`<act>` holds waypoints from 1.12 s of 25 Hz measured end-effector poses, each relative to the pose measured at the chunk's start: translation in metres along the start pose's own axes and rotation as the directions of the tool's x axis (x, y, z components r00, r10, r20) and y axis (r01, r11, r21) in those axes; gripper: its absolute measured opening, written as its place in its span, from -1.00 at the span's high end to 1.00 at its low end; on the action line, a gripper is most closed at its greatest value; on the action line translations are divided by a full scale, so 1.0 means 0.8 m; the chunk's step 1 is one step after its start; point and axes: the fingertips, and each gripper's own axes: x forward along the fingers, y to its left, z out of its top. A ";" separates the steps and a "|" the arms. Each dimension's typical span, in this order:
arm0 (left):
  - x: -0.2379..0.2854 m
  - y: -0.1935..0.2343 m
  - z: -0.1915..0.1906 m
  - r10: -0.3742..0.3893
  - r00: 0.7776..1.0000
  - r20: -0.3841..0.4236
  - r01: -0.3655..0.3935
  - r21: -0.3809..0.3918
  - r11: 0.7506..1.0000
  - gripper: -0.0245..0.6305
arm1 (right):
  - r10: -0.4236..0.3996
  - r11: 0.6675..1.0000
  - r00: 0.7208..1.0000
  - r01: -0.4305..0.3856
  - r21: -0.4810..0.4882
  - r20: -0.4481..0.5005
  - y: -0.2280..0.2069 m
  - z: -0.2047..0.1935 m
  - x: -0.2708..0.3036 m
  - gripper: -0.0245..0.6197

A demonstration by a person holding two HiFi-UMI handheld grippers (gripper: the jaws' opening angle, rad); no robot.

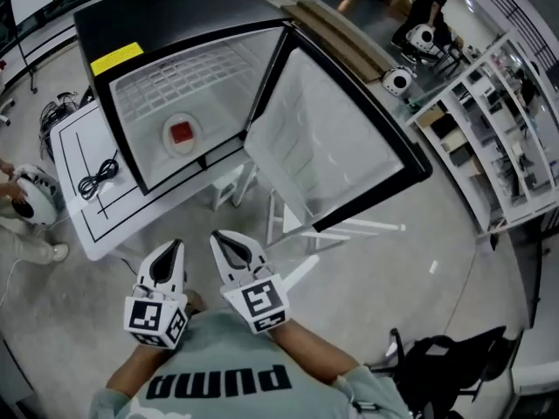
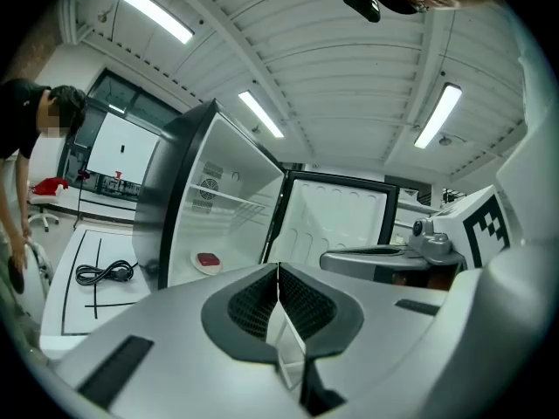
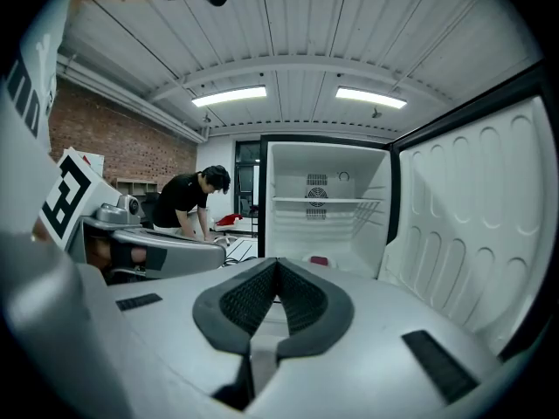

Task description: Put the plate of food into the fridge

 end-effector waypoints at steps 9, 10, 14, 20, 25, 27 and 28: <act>0.042 -0.130 -0.012 0.045 0.999 -0.004 -0.045 0.022 0.999 0.91 | 0.054 0.999 0.998 -0.054 -0.008 0.044 -0.083 -0.002 -0.098 0.91; 0.045 -0.141 -0.014 0.055 0.999 -0.002 -0.055 0.019 0.998 0.91 | 0.072 0.997 0.996 -0.071 -0.015 0.045 -0.087 -0.004 -0.108 0.91; 0.051 -0.181 -0.025 0.100 0.995 0.021 -0.100 0.006 0.995 0.91 | 0.143 0.989 0.989 -0.141 -0.044 0.040 -0.103 -0.021 -0.144 0.91; 0.046 -0.210 -0.048 0.207 0.978 0.039 -0.207 -0.009 0.978 0.91 | 0.245 0.968 0.968 -0.241 -0.067 0.061 -0.122 -0.042 -0.177 0.91; 0.023 -0.216 -0.068 0.307 0.951 0.025 -0.307 -0.021 0.951 0.91 | 0.334 0.942 0.941 -0.332 -0.050 0.058 -0.112 -0.060 -0.195 0.91; 0.013 -0.215 -0.076 0.341 0.940 0.011 -0.340 -0.021 0.940 0.91 | 0.360 0.932 0.932 -0.358 -0.052 0.048 -0.105 -0.069 -0.198 0.91; 0.008 -0.216 -0.079 0.356 0.934 0.006 -0.356 -0.022 0.934 0.91 | 0.369 0.929 0.928 -0.367 -0.052 0.041 -0.103 -0.074 -0.200 0.91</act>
